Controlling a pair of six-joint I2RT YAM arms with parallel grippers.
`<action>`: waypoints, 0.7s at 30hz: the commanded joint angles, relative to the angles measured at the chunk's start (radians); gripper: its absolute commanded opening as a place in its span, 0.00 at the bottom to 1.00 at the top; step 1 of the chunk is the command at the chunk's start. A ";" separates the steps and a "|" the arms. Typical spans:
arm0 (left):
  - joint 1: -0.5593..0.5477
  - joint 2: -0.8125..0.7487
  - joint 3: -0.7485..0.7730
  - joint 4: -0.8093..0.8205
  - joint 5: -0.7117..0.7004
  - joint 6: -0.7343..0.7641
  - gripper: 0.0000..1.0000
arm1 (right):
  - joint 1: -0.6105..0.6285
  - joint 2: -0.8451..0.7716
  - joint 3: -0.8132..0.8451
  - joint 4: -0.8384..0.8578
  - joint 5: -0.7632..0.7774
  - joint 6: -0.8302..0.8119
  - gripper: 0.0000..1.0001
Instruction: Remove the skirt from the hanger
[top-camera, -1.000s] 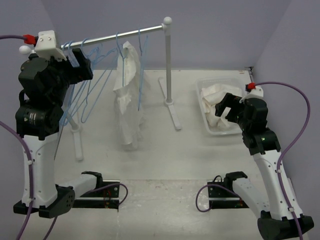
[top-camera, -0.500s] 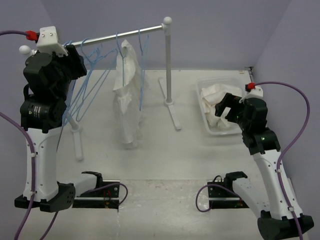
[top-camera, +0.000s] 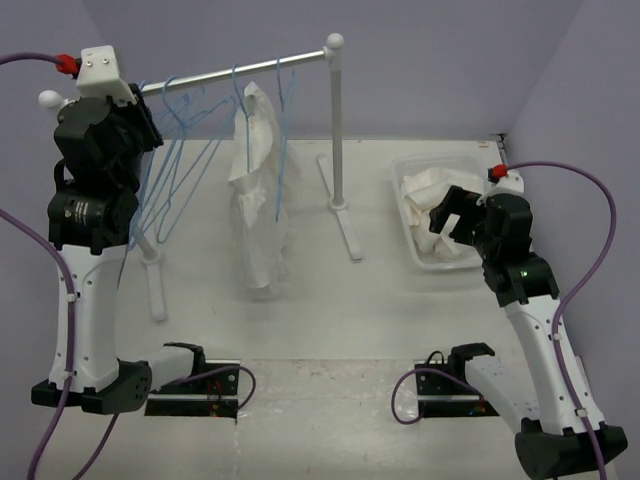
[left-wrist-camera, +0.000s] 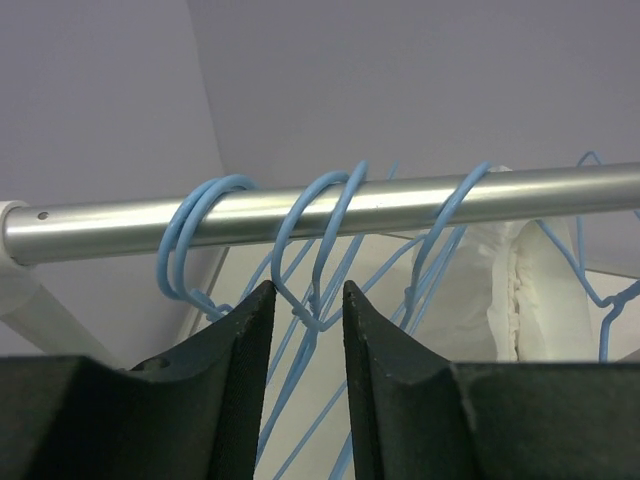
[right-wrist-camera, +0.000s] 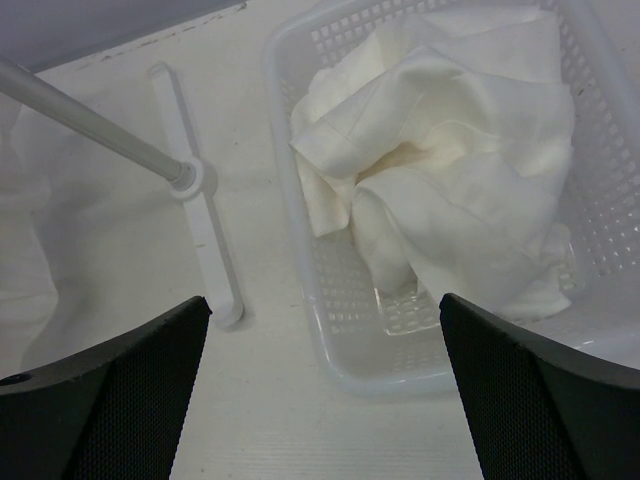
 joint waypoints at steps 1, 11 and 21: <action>0.002 0.019 0.021 0.066 -0.012 0.015 0.34 | 0.004 0.004 0.018 -0.002 0.012 -0.013 0.99; 0.002 0.038 0.033 0.056 -0.069 0.014 0.22 | 0.004 0.004 0.020 -0.004 0.026 -0.016 0.99; 0.002 0.019 0.018 0.061 -0.080 0.005 0.00 | 0.002 0.010 0.024 -0.011 0.035 -0.015 0.99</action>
